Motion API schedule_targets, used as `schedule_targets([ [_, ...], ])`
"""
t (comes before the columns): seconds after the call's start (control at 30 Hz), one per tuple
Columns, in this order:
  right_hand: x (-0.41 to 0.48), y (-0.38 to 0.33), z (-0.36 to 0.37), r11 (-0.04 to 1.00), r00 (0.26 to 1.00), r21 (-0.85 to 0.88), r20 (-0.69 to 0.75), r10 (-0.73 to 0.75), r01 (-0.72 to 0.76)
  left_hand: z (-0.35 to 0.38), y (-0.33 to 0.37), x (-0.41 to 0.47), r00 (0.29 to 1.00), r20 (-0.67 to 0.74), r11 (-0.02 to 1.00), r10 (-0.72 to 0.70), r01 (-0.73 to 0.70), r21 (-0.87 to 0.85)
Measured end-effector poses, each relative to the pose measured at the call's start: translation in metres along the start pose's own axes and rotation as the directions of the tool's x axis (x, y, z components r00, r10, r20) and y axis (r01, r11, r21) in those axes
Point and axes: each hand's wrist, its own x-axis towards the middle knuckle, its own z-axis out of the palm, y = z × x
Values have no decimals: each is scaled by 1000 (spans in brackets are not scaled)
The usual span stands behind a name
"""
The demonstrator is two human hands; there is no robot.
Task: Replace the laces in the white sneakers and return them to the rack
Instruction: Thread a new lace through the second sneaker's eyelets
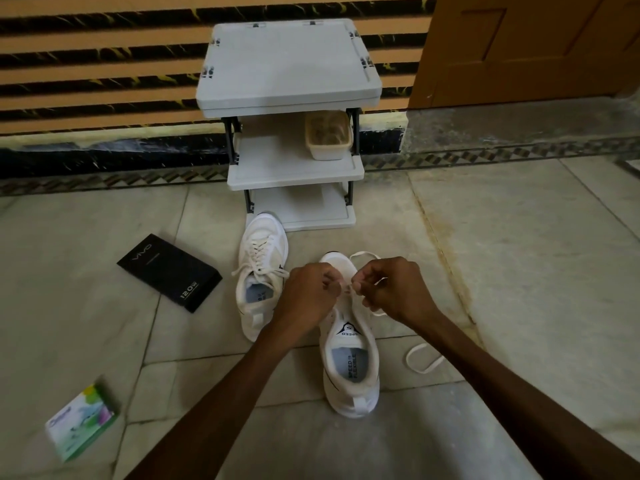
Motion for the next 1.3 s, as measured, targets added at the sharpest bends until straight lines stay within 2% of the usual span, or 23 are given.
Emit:
schedule_targets([
  [0.07, 4, 6, 9, 997, 1000, -79, -21, 7, -9, -3, -6, -5, 996, 67, 982, -62, 48, 185],
  [0.13, 5, 7, 17, 984, 1000, -178, -15, -21, 18, -4, -9, -11, 980, 122, 962, -154, 121, 245],
  [0.27, 8, 3, 30, 918, 998, -394, 53, -32, 50, -4, -6, -10, 965, 97, 961, -244, 227, 155],
  [0.43, 7, 9, 45, 885, 999, -463, 45, -28, 46, -5, -9, -6, 964, 68, 966, -256, 253, 42],
  [0.6, 5, 13, 52, 908, 997, -413, 34, -69, 76, -4, -19, -4, 956, 90, 956, -280, 286, -66],
  [0.77, 5, 21, 58, 937, 999, -347, -17, -38, 29, -2, -27, 0, 935, 133, 924, -329, 348, -160],
  [1.1, 1, 13, 64, 920, 1000, -392, -4, 9, -10, -2, -34, 8, 891, 259, 847, -373, 441, -297],
  [1.2, 1, 11, 68, 940, 996, -332, -55, 66, -80, 2, -29, 7, 905, 209, 848, -370, 421, -320],
  [1.3, 0, 11, 70, 958, 987, -256, -123, 101, -130, 6, -30, 7, 965, 58, 953, -255, 261, -151],
])
